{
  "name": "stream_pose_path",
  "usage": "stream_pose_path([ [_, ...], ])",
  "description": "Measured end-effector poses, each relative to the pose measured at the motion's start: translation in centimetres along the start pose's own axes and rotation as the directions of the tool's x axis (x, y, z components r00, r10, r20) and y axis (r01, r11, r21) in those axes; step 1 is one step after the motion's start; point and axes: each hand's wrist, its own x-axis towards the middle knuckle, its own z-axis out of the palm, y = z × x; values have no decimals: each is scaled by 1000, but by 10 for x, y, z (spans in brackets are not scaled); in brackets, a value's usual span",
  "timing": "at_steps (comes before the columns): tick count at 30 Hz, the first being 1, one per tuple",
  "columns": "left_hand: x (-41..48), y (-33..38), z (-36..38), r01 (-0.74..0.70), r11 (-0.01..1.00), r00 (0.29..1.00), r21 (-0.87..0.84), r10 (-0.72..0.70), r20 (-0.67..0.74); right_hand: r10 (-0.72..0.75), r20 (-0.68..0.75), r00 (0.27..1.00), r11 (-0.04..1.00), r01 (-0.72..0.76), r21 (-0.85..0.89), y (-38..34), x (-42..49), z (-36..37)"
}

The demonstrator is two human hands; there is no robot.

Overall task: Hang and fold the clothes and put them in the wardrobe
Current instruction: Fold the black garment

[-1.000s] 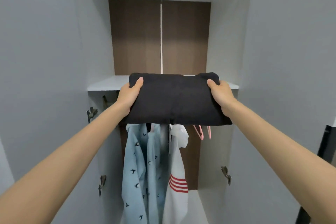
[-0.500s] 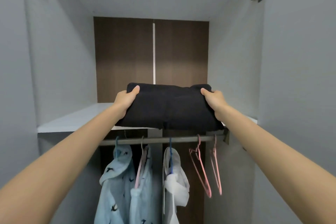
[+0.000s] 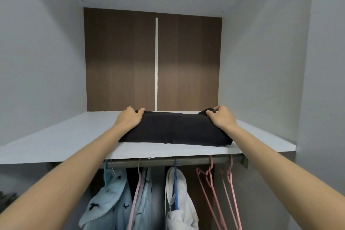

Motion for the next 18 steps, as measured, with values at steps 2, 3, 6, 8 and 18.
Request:
stream_pose_path([
  [2, -2, -4, -4, -33, 986, 994, 165, 50, -100, -90, -23, 996, 982, 85, -171, -4, -2, -1],
  [3, -5, -4, -6, -66, 975, 983, 211, 100, -151, -154, -35, 987, 962, 142, -232, -8, -5, -3],
  [6, -22, 2, -15, -274, 951, 938, 144, 298, -176, -368, 20, 929, 891, 359, -278, -25, -22, -7],
  [8, -38, 4, -19, -449, 893, 892, 43, 450, -44, -459, 199, 866, 859, 490, -152, -34, -38, -7],
  [18, -60, -5, -34, -635, 704, 743, 317, 445, 501, -375, 524, 765, 771, 571, -282, -37, -68, -6],
])
